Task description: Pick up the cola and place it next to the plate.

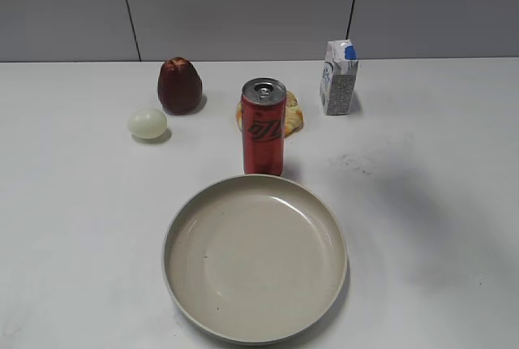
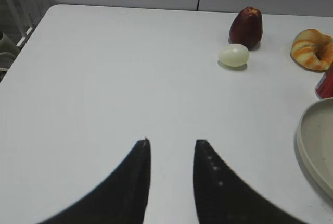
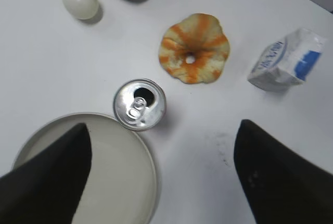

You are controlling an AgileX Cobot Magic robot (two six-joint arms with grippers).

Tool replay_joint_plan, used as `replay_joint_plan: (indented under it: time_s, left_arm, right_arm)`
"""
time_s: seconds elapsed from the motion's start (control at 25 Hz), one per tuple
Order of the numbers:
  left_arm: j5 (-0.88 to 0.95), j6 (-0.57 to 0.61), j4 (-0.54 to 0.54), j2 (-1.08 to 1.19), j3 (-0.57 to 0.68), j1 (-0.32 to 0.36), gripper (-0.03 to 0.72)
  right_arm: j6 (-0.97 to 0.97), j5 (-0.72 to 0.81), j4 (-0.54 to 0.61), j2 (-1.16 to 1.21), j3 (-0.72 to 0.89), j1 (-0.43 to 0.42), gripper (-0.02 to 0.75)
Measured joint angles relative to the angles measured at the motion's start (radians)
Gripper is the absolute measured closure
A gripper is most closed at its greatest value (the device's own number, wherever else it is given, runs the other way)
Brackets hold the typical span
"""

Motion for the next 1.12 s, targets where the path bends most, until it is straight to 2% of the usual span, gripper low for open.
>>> replay_joint_plan:
  time_s: [0.16, 0.48, 0.68, 0.84, 1.12]
  left_arm:
    - [0.000, 0.000, 0.000, 0.000, 0.000, 0.000, 0.460]
    - [0.000, 0.000, 0.000, 0.000, 0.000, 0.000, 0.460]
    - [0.000, 0.000, 0.000, 0.000, 0.000, 0.000, 0.460]
    - [0.000, 0.000, 0.000, 0.000, 0.000, 0.000, 0.459]
    - [0.000, 0.000, 0.000, 0.000, 0.000, 0.000, 0.457]
  right_arm:
    - [0.008, 0.003, -0.006, -0.150, 0.201, -0.076, 0.093]
    - [0.058, -0.064, -0.005, -0.519, 0.782, -0.207, 0.118]
    - [0.080, -0.115, -0.004, -0.773, 1.072, -0.220, 0.136]
    - [0.084, -0.135, -0.005, -0.995, 1.217, -0.220, 0.142]
    - [0.026, -0.141, -0.005, -1.393, 1.348, -0.220, 0.143]
